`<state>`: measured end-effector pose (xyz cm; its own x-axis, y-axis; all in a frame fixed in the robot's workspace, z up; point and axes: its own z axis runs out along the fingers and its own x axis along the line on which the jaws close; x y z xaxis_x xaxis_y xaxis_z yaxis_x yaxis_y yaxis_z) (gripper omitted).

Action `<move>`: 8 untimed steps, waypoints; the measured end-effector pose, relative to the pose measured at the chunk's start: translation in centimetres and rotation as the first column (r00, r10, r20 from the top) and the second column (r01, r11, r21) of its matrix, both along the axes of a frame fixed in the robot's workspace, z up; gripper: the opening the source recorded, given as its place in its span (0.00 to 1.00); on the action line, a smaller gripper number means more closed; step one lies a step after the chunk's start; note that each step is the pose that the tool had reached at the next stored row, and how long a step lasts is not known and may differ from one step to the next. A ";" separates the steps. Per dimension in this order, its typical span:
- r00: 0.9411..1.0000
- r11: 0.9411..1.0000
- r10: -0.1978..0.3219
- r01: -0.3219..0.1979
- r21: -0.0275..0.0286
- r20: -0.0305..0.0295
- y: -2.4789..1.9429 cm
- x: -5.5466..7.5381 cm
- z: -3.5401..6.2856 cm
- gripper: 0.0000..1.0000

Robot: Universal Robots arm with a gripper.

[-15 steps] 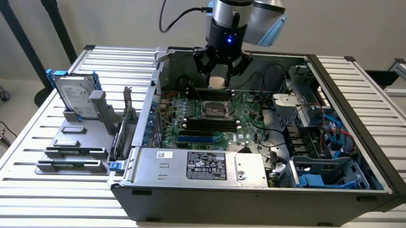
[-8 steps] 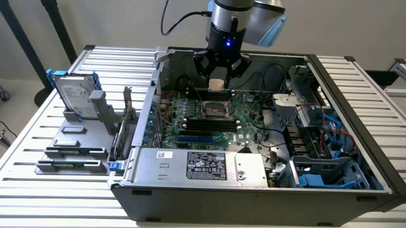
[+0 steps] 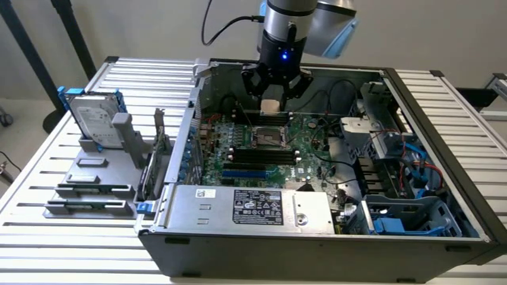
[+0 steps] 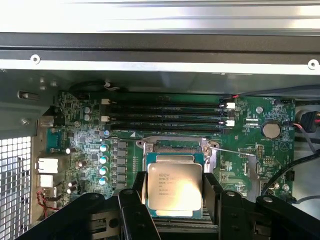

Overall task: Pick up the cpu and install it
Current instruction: 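Pick up the cpu and move it towards the insertion slot, then place the cpu into insertion slot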

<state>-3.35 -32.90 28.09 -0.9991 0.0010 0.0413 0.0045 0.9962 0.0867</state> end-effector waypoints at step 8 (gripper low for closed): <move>1.000 1.000 -0.001 0.001 0.000 0.000 0.00 0.0 0.00 0.55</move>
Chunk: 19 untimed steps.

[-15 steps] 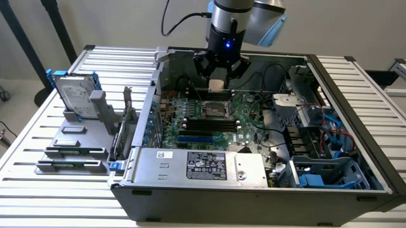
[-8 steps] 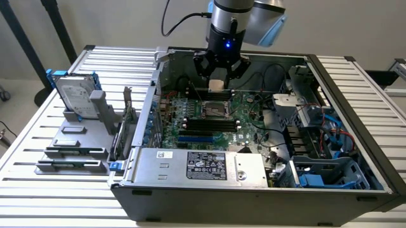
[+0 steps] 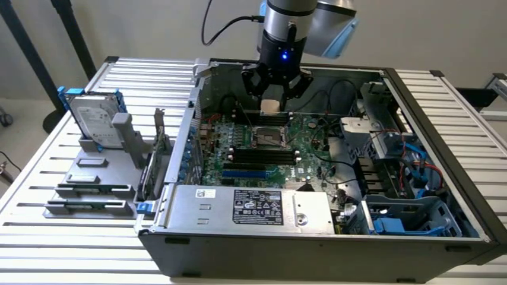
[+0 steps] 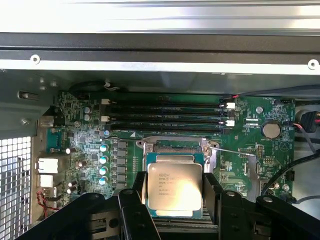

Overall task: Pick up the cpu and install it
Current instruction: 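Place the cpu into insertion slot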

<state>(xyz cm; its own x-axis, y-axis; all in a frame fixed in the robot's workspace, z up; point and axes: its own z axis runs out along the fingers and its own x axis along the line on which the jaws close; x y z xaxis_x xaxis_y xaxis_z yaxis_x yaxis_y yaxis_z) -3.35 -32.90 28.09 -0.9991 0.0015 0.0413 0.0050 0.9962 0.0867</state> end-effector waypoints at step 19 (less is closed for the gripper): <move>0.969 0.969 -0.246 0.246 0.000 0.000 -0.01 0.0 -0.31 0.55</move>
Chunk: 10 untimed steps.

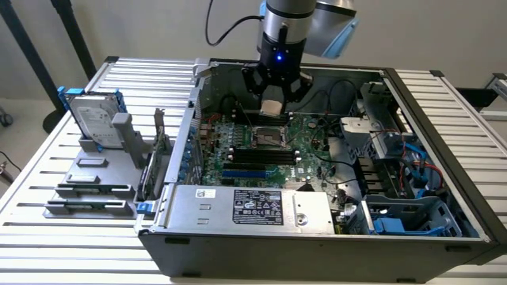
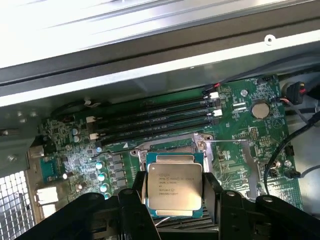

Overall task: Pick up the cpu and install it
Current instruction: 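Place the cpu into insertion slot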

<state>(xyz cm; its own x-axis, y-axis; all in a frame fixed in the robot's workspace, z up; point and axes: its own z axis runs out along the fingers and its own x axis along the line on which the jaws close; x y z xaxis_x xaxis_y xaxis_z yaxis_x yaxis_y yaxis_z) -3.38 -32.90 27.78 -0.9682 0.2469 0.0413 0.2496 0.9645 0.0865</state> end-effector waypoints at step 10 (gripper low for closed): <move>0.984 0.984 -0.180 0.180 0.000 0.000 0.00 0.0 -0.26 0.55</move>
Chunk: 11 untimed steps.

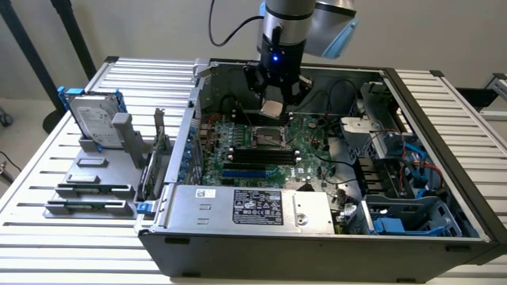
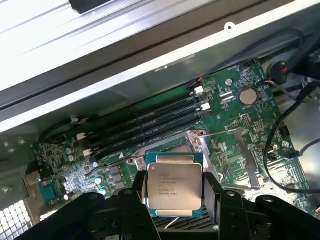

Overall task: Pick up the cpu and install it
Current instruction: 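Place the cpu into insertion slot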

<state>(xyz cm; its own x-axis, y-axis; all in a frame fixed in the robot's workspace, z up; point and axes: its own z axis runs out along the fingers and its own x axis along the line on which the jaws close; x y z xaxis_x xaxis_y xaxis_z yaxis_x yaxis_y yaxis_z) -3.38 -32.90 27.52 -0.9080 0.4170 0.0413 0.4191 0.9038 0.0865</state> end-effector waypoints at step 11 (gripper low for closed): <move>0.980 0.980 -0.199 0.199 0.000 0.000 0.00 0.0 -0.31 0.55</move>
<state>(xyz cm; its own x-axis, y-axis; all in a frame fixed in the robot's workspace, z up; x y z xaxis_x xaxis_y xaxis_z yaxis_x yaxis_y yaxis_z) -3.38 -32.90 27.21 -0.8067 0.5895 0.0413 0.5907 0.8022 0.0866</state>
